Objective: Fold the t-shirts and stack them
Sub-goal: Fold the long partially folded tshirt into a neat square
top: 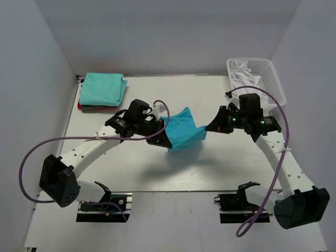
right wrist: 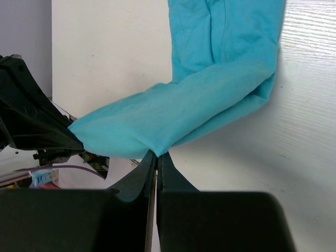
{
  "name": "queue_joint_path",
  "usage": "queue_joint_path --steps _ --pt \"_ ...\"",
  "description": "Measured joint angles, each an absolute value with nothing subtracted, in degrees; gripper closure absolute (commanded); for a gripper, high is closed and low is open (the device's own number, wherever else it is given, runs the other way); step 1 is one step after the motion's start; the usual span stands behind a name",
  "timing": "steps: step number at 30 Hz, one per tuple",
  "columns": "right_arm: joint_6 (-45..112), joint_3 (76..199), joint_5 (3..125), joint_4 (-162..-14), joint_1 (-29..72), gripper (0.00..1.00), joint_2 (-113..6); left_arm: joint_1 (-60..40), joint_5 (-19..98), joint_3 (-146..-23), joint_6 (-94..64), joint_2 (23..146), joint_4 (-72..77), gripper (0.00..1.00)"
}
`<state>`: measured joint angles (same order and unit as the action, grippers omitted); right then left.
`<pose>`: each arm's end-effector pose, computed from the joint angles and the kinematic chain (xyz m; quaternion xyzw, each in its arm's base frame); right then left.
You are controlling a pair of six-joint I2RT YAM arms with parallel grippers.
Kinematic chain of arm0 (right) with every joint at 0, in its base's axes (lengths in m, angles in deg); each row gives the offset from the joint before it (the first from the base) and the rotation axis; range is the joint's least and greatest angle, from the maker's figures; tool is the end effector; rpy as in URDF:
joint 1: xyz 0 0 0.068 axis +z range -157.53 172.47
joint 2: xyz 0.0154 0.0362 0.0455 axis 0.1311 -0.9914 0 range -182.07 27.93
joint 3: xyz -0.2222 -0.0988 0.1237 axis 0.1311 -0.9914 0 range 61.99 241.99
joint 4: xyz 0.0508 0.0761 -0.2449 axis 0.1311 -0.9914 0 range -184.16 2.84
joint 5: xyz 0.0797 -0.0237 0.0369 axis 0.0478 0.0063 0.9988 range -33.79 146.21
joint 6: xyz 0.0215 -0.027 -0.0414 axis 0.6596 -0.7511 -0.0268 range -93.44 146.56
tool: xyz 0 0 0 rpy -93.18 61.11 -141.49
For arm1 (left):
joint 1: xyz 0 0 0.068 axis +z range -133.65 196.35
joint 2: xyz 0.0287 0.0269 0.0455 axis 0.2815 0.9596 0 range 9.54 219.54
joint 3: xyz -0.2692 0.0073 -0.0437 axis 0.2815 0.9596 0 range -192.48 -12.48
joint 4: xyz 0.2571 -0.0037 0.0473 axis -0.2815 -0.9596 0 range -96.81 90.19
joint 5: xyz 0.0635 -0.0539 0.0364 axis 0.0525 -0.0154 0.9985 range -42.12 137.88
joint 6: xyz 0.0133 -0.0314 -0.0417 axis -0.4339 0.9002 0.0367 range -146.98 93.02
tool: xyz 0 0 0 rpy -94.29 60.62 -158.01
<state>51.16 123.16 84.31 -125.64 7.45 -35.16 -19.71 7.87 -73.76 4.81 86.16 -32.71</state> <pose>0.2157 0.0749 0.3324 -0.0276 0.8860 0.3452 0.3083 0.2117 -0.1824 0.2879 0.1545 0.8728 -0.4521 0.0995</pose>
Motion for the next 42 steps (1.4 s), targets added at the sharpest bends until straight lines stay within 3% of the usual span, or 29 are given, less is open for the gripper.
queue_joint_path --steps 10,26,42 --pt "51.2 124.9 84.4 -123.8 7.4 1.0 -42.0 -18.9 8.9 -73.7 5.4 91.0 -31.1 1.0" --pt "51.3 132.4 84.5 -119.7 6.9 1.0 -55.9 -14.7 26.0 -80.1 5.8 96.5 -33.0 1.0" --pt "50.7 145.5 86.2 -117.4 6.8 1.0 -73.1 -8.8 28.2 -88.3 5.5 107.8 -30.1 1.0"
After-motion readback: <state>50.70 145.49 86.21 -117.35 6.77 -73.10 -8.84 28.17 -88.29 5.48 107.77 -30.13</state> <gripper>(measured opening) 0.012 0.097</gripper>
